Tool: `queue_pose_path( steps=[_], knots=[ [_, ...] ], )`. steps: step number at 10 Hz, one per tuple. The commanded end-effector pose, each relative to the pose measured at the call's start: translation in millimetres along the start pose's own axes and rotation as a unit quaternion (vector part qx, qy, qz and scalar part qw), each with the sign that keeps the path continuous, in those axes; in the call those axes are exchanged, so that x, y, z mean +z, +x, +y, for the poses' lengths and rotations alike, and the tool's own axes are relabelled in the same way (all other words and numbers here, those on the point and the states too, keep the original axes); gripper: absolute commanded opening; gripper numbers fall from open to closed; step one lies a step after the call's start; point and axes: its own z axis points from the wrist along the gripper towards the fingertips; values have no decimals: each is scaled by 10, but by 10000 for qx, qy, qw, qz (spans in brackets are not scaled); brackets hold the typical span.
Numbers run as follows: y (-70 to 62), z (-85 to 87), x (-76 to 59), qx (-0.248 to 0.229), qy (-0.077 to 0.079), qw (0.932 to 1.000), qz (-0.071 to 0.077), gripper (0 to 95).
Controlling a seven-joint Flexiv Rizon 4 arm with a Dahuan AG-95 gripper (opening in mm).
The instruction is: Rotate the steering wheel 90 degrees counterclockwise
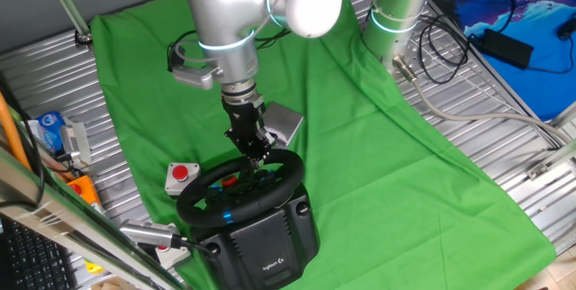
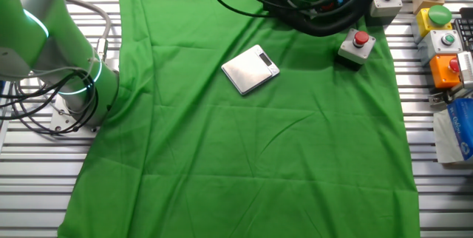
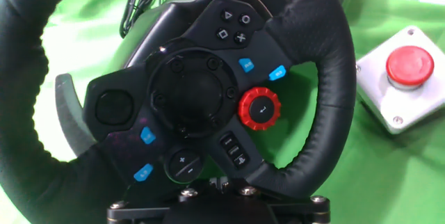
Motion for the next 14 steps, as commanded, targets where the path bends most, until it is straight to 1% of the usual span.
queue_pose_path(
  steps=[1, 4, 6, 7, 8, 10, 12, 13, 14],
  knots=[
    [-98, -86, -16, -84, 8, 10000, 18, 0],
    [-202, -187, -41, -198, 6, 9998, 6, 0],
    [-210, -193, -49, -161, 0, 9999, 17, 0],
    [-206, -178, -64, -113, -30, 9999, 59, 0],
    [-198, -157, -123, -54, -91, 9998, 166, 0],
    [-150, -132, -259, 0, -171, 9994, 287, 0],
    [-95, -112, -387, 41, -216, 9991, 368, 0],
    [-37, -106, -479, 68, -247, 9988, 428, 0],
    [-8, -99, -525, 93, -261, 9986, 459, 0]
  ],
)
